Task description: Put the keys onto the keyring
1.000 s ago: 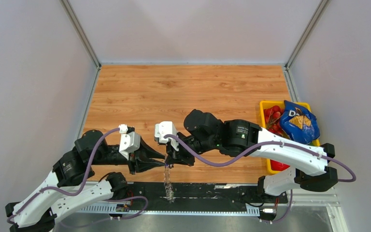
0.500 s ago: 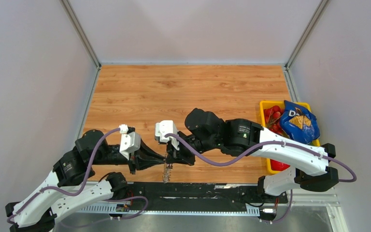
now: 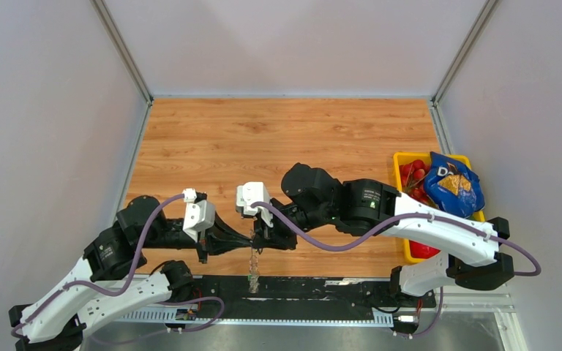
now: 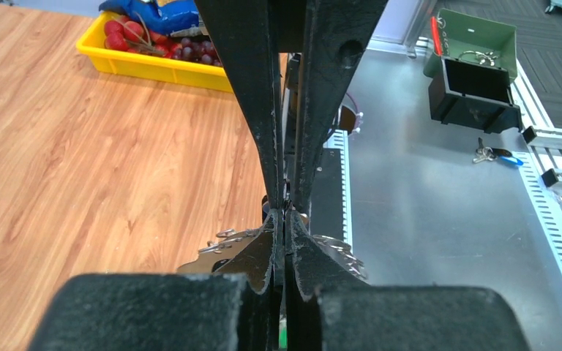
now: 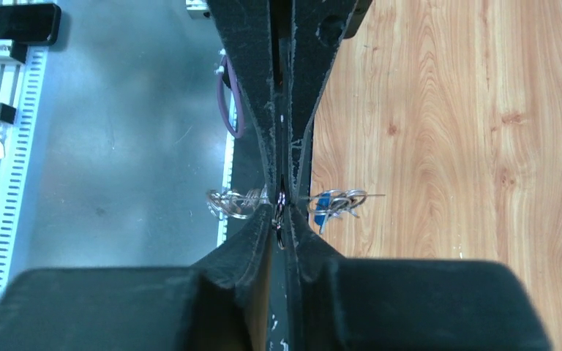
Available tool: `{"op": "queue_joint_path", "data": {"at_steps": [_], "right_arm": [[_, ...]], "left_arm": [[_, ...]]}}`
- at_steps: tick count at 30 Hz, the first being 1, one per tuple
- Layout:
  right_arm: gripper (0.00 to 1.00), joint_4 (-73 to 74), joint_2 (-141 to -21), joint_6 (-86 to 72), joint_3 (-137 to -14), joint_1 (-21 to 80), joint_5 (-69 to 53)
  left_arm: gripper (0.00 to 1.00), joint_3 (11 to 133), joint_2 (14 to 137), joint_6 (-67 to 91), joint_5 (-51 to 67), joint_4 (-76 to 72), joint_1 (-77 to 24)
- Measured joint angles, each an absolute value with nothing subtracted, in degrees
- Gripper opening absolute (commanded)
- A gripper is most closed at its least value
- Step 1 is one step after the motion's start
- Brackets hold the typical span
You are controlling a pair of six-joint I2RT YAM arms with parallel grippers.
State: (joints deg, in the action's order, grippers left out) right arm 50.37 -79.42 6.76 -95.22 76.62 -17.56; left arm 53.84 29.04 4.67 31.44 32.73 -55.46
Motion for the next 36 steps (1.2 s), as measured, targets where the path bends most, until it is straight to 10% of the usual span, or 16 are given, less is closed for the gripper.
{"op": "queue_joint_path", "data": {"at_steps": [9, 36], "right_arm": [[0.39, 43.38, -70.78, 6.76, -88.25, 77.71, -16.16], [0.35, 28.29, -63.00, 15.84, -79.40, 85.49, -3.99]], "left_arm": [[0.00, 49.80, 26.20, 5.93, 31.83, 24.45, -55.46], [0.00, 40.75, 20.78, 13.98, 36.36, 0.27, -55.46]]}}
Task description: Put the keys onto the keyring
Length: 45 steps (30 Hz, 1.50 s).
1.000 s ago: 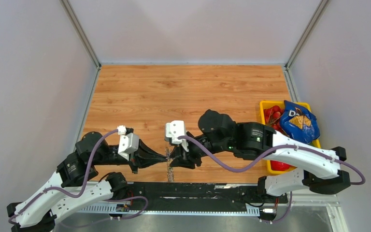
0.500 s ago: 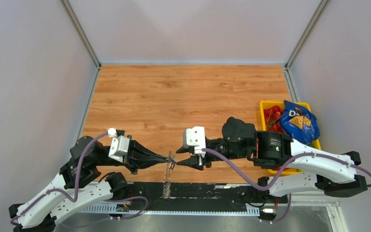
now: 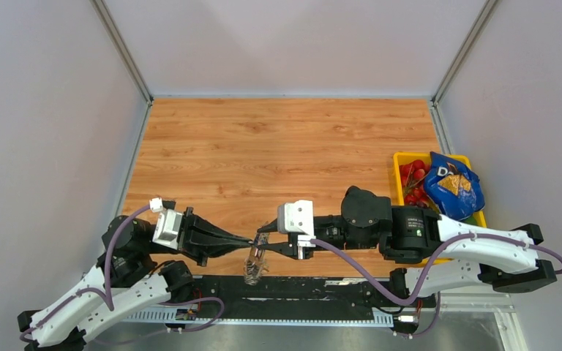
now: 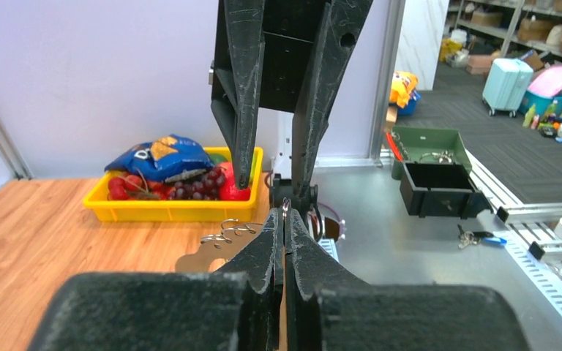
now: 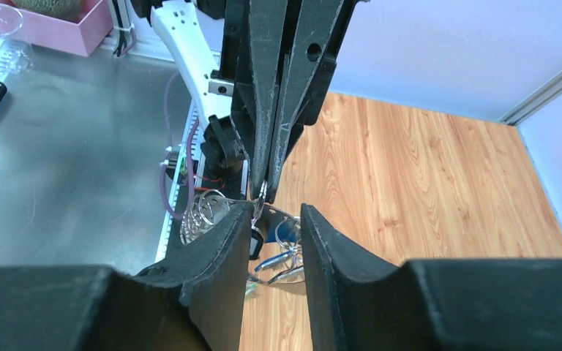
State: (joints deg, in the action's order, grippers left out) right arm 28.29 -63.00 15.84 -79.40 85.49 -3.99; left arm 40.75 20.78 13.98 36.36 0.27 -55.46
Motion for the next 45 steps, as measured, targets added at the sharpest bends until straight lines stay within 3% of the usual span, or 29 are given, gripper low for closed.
{"op": "queue_joint_path", "data": {"at_steps": [27, 45], "right_arm": [[0.26, 9.96, -62.15, 12.51, -72.27, 88.40, -0.91], [0.33, 5.63, -62.04, 12.03, -70.52, 88.49, 2.37]], "left_arm": [[0.00, 28.49, 13.65, 23.22, 30.89, -24.21, -55.46], [0.00, 23.68, 12.64, 27.07, 25.93, -38.61, -55.46]]}}
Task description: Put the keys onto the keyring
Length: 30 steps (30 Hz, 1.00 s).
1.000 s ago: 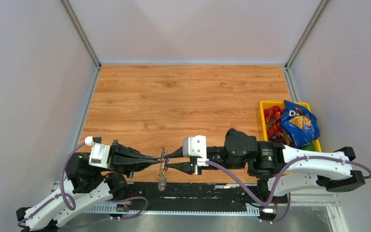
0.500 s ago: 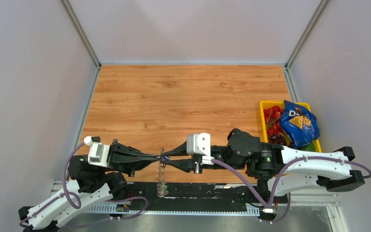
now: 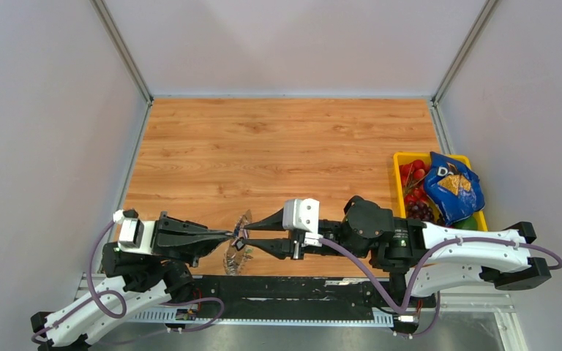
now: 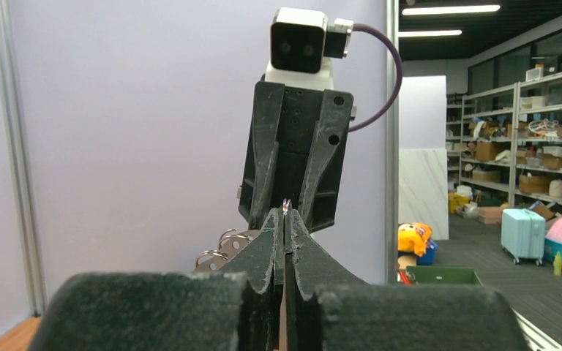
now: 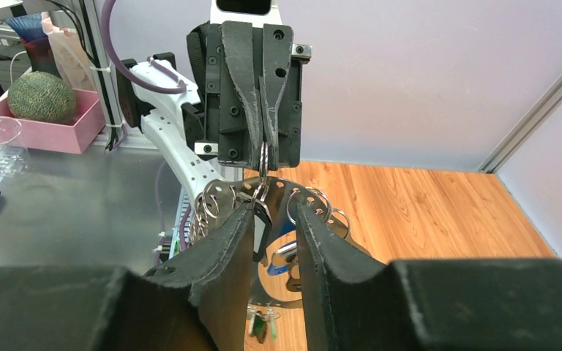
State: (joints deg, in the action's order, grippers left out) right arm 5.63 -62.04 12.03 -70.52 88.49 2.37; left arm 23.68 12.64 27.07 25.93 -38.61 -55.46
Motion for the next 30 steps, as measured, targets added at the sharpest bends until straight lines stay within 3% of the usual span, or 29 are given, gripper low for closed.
{"op": "queue_joint_path", "data": {"at_steps": [30], "right_arm": [[0.32, 1.26, -64.69, 10.96, -70.13, 88.49, 0.73]], "left_arm": [[0.00, 22.61, 12.82, 27.57, 23.81, -42.61, -55.46]]}}
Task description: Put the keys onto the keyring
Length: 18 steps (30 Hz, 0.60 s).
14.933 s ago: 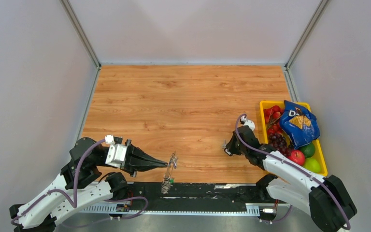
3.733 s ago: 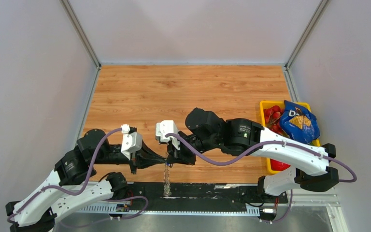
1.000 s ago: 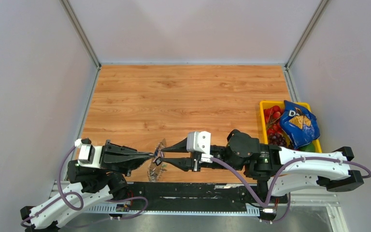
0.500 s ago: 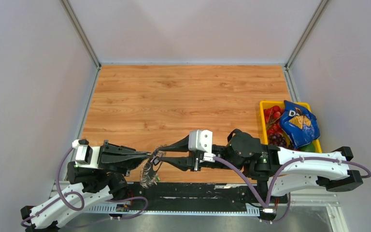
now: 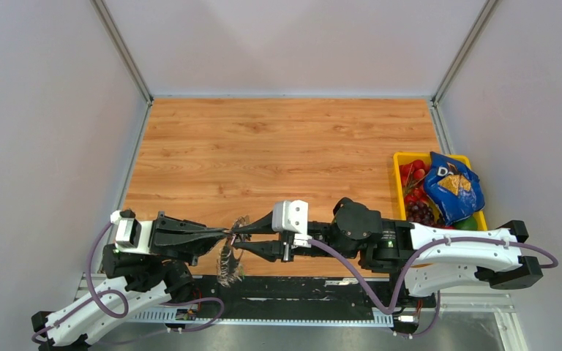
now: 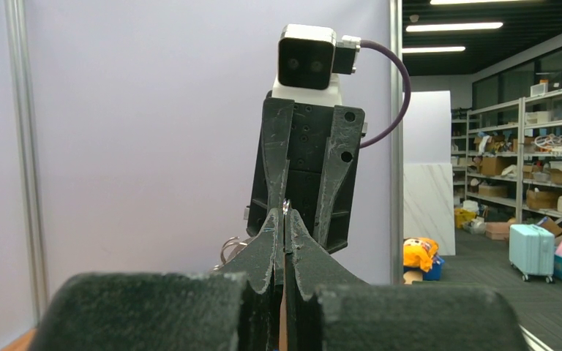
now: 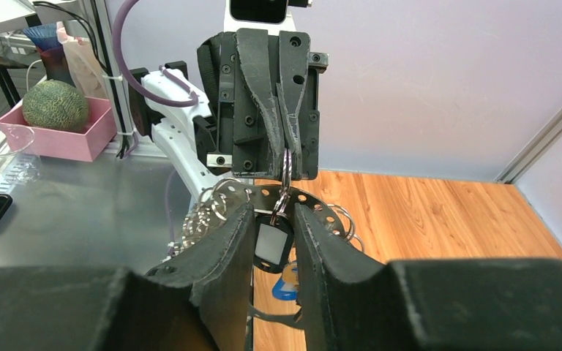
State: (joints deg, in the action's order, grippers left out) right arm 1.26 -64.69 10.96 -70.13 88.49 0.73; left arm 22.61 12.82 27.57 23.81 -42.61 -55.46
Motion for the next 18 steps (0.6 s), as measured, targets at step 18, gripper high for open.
{"op": "queue_joint_path", "data": {"at_steps": [18], "right_arm": [[0.22, -0.93, -65.25, 10.98, -70.19, 88.49, 2.15]], "left_arm": [[0.00, 22.61, 13.15, 27.59, 23.86, -42.61, -55.46]]}}
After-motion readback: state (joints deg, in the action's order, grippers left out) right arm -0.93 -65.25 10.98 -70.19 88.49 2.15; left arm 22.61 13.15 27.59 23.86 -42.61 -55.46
